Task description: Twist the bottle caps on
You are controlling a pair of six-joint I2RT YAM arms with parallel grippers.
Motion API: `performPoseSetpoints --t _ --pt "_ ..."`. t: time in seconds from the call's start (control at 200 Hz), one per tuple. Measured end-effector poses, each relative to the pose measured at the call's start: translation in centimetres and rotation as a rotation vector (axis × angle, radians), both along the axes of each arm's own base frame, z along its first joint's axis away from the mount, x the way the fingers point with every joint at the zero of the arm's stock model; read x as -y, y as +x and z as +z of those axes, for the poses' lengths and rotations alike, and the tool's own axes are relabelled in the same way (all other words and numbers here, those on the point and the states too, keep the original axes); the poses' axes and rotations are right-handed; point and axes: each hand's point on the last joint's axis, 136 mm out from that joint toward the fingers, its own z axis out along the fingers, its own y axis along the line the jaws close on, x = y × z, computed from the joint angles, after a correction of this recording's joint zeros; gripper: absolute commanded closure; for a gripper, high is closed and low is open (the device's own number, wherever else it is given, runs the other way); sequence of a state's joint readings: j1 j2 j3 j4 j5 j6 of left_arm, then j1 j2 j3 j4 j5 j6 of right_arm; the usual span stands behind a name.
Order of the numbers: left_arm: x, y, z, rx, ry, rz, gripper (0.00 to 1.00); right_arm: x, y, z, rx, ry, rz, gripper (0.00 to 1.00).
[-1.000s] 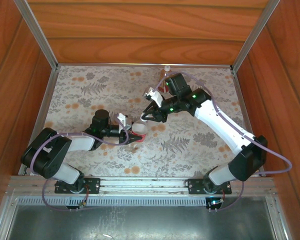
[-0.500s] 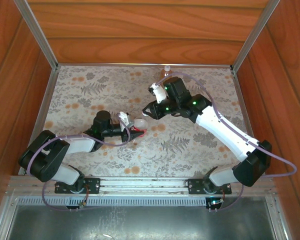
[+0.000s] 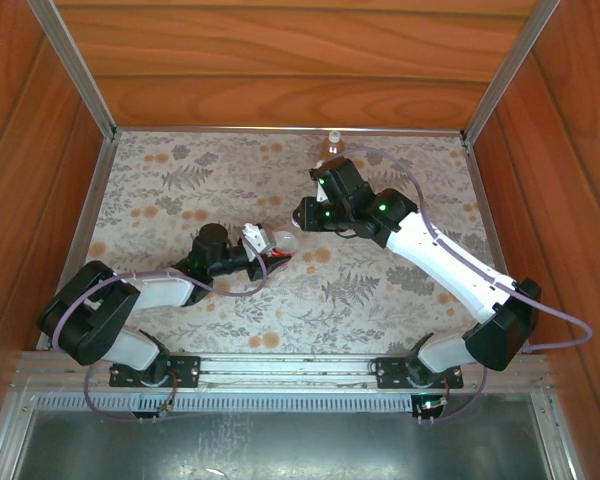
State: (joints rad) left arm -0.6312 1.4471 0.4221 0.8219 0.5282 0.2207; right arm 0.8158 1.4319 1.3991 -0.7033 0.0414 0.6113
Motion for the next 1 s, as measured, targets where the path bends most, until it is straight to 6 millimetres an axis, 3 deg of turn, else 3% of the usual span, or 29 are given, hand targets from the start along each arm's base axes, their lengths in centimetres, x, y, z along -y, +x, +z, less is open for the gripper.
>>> performPoseSetpoints --t 0.135,0.305,0.615,0.715,0.845,0.935,1.0 --pt "0.0 0.0 0.0 0.013 0.005 -0.001 0.43 0.0 -0.1 0.0 0.019 -0.025 0.034 0.44" --pt "-0.1 -0.2 0.0 0.019 0.003 -0.007 0.43 -0.3 -0.6 0.2 0.081 -0.055 0.15 0.29" --pt "-0.1 -1.9 0.4 -0.026 -0.043 -0.138 0.43 0.1 -3.6 4.4 0.386 -0.018 0.471 0.29" --pt "-0.1 -2.6 0.8 -0.044 -0.064 -0.181 0.43 0.7 -4.3 4.8 0.461 0.02 0.546 0.24" --pt "-0.1 -3.2 2.1 -0.031 -0.091 -0.206 0.43 0.8 -3.5 4.5 0.506 0.069 0.568 0.2" --pt "-0.1 -3.5 2.8 -0.022 -0.106 -0.218 0.43 0.2 -3.5 3.5 0.5 0.101 0.592 0.26" --pt "-0.1 -3.7 3.1 -0.022 -0.112 -0.229 0.43 -0.4 -3.6 3.1 0.492 0.123 0.614 0.39"
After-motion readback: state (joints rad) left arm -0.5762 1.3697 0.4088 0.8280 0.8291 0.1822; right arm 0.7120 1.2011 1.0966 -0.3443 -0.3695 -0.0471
